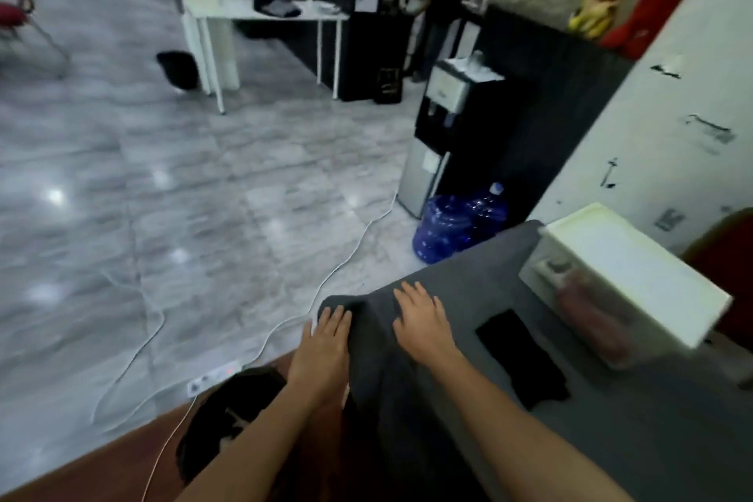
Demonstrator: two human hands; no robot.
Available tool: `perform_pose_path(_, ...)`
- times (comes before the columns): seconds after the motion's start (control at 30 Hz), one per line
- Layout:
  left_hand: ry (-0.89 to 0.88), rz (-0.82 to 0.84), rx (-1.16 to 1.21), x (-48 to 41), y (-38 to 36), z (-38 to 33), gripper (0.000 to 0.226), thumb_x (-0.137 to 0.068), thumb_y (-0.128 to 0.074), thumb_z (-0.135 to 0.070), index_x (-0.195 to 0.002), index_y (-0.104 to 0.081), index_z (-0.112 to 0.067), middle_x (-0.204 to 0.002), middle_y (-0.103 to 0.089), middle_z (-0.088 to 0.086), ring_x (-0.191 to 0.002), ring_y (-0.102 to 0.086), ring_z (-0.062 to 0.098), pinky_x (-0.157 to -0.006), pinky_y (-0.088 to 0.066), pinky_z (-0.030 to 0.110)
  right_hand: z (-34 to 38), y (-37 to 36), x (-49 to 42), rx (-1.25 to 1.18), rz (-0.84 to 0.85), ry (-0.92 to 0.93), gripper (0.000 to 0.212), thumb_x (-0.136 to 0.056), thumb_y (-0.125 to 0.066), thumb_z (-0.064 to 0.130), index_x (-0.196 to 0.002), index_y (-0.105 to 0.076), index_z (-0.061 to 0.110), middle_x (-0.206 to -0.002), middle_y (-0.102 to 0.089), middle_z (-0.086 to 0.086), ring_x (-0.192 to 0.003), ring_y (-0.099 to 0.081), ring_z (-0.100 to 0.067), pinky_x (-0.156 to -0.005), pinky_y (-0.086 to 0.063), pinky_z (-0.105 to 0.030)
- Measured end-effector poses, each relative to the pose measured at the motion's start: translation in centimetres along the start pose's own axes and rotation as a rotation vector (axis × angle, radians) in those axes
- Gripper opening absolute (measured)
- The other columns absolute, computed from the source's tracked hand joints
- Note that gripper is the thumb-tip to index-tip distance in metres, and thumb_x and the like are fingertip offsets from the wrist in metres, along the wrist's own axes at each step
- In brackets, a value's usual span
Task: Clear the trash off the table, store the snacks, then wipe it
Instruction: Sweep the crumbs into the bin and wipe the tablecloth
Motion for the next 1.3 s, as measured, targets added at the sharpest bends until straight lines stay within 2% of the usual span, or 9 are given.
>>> perform_pose_path(0.23,-0.229,0.092,-0.079,-3.7,-2.0,-10.7,0.060,-0.098,-0.028,-0.030,-0.152,-0.005,-0.014,-0.161,-0.001,0.005,-0.148,0.002,0.023,-0.118,0.001,0.043,-13.7,3.0,3.1,-0.031,-0.011,-0.352,0.058,-0.095,-0.043,0.032,-0.149,-0.025,0.021,-0.160,-0.017,-0.002,-0.148,-0.010,-0.022,-0.117,-0.018,-0.045)
perform_pose_path(0.47,-0.279,0.273,-0.097,-4.4,-6.7,-15.8,0.065,-0.099,-0.023,-0.045,-0.151,0.002,-0.016,-0.160,0.008,0.005,-0.147,0.009,0.024,-0.118,0.004,0.045,-19.1,-1.9,4.5,-0.068,0.171,-0.294,0.069,-0.093,-0.042,0.056,-0.149,-0.002,0.047,-0.162,0.005,-0.004,-0.146,-0.005,-0.038,-0.113,-0.019,-0.055)
perform_pose_path(0.6,-0.246,0.223,-0.090,-4.1,-7.8,-16.5,0.066,-0.098,-0.020,-0.050,-0.151,0.005,-0.019,-0.160,0.012,0.004,-0.147,0.012,0.026,-0.117,0.007,0.047,-19.1,-2.9,5.2,0.014,0.050,-0.336,0.060,-0.098,-0.042,0.041,-0.149,-0.010,0.045,-0.161,-0.004,-0.007,-0.136,-0.027,-0.041,-0.106,-0.028,-0.054)
perform_pose_path(0.73,-0.267,0.167,-0.065,-3.7,-8.3,-17.6,0.066,-0.098,-0.018,-0.051,-0.151,-0.001,-0.016,-0.160,0.007,0.008,-0.147,0.009,0.027,-0.117,0.007,0.046,-19.6,-3.2,7.7,0.009,0.004,-0.371,0.056,-0.099,-0.040,0.032,-0.148,-0.018,0.043,-0.161,-0.009,-0.006,-0.133,-0.029,-0.038,-0.105,-0.030,-0.052)
perform_pose_path(0.8,-0.381,0.187,-0.086,-3.7,-8.3,-19.1,0.069,-0.095,-0.005,-0.055,-0.151,-0.002,-0.015,-0.160,0.007,0.008,-0.147,0.008,0.026,-0.117,0.007,0.045,-20.0,-3.4,10.3,0.011,-0.018,-0.420,0.055,-0.098,-0.039,0.030,-0.148,-0.019,0.044,-0.161,-0.010,-0.005,-0.134,-0.030,-0.037,-0.104,-0.028,-0.052)
perform_pose_path(0.9,-0.570,0.248,-0.106,-3.3,-8.8,-21.6,0.101,-0.070,0.035,-0.063,-0.151,-0.002,-0.015,-0.159,0.007,0.007,-0.147,0.007,0.026,-0.117,0.007,0.043,-20.6,-4.3,15.7,-0.012,-0.033,-0.565,0.055,-0.098,-0.039,0.027,-0.147,-0.022,0.044,-0.161,-0.013,-0.005,-0.134,-0.033,-0.036,-0.106,-0.026,-0.055)
perform_pose_path(1.03,-0.770,0.276,-0.136,-3.0,-10.3,-26.0,0.117,-0.055,0.048,-0.061,-0.151,-0.003,-0.017,-0.160,0.007,0.004,-0.147,0.008,0.024,-0.117,0.006,0.043,-22.3,-5.3,24.8,-0.071,-0.021,-0.821,0.055,-0.099,-0.034,0.029,-0.147,-0.015,0.047,-0.162,-0.006,-0.001,-0.136,-0.027,-0.034,-0.105,-0.029,-0.052)
perform_pose_path(1.13,-0.950,0.344,-0.163,-0.5,-10.8,-29.4,0.115,-0.057,0.045,-0.063,-0.151,-0.002,-0.017,-0.160,0.010,0.004,-0.147,0.010,0.024,-0.117,0.007,0.041,-22.4,-6.1,32.4,-0.121,-0.029,-1.064,0.055,-0.099,-0.035,0.032,-0.146,-0.014,0.050,-0.161,-0.005,0.004,-0.135,-0.027,-0.032,-0.103,-0.032,-0.048)
perform_pose_path(1.3,-1.233,0.491,-0.257,2.9,-12.5,-34.0,0.064,-0.098,-0.012,-0.049,-0.151,0.003,-0.017,-0.160,0.012,0.002,-0.147,0.012,0.022,-0.119,0.004,0.039,-20.5,-7.9,44.4,-0.177,-0.057,-1.439,0.053,-0.100,-0.034,0.035,-0.146,-0.012,0.053,-0.161,-0.004,0.007,-0.136,-0.026,-0.031,-0.106,-0.033,-0.044)
Point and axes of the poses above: each hand's wrist, its own x-axis away from the middle knuckle, its own y-axis out of the back of the hand, z = x × y, the point moved 3 cm from there along -x, towards the middle knuckle
